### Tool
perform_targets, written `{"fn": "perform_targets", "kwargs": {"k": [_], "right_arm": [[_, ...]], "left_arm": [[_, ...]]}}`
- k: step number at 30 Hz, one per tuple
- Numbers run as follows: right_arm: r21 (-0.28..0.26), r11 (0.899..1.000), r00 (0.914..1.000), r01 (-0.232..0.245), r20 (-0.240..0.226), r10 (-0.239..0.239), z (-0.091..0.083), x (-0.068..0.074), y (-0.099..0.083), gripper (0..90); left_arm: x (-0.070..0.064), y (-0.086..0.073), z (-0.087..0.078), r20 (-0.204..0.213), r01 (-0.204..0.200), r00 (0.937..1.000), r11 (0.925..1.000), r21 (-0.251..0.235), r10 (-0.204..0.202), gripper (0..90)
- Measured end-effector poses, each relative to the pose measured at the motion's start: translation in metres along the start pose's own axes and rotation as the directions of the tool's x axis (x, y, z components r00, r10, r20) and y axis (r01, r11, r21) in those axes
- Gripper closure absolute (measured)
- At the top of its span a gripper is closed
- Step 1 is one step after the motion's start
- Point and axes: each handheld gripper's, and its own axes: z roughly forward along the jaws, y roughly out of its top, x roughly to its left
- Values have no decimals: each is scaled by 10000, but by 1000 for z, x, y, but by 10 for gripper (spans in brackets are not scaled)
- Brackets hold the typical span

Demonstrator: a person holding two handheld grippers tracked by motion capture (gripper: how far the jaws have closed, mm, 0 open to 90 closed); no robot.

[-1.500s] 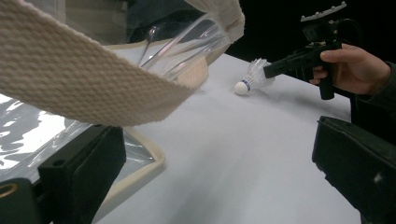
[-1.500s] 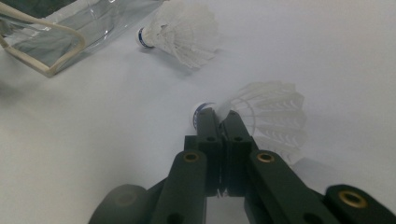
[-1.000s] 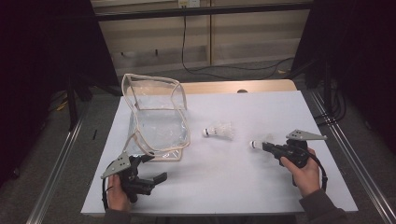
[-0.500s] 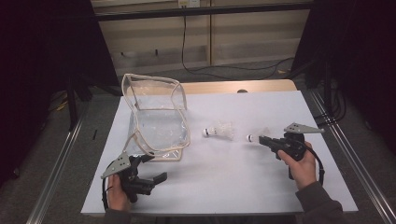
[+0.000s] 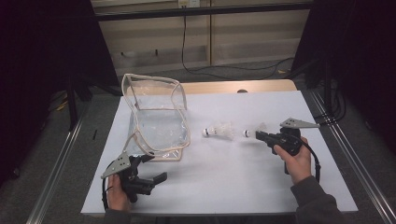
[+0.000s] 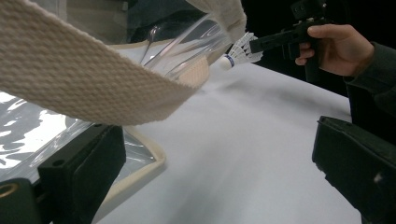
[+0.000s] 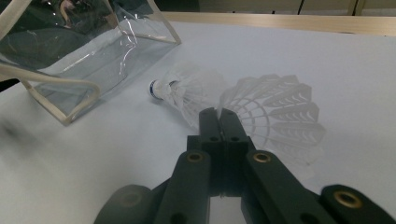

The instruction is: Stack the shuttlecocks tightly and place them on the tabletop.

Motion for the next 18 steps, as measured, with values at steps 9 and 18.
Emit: {"fn": "perform_targets", "kwargs": {"k": [9, 18], "right_arm": [[-154, 9999, 10000, -38, 74, 39, 6, -2, 4, 900], [-264, 9995, 9999, -148, -21, 147, 14, -3, 6, 900]], "left_arm": [[0, 0, 0, -1, 3, 10000, 10000, -9, -3, 30], [0, 0, 0, 4, -2, 10000, 10000, -5, 2, 30]]}}
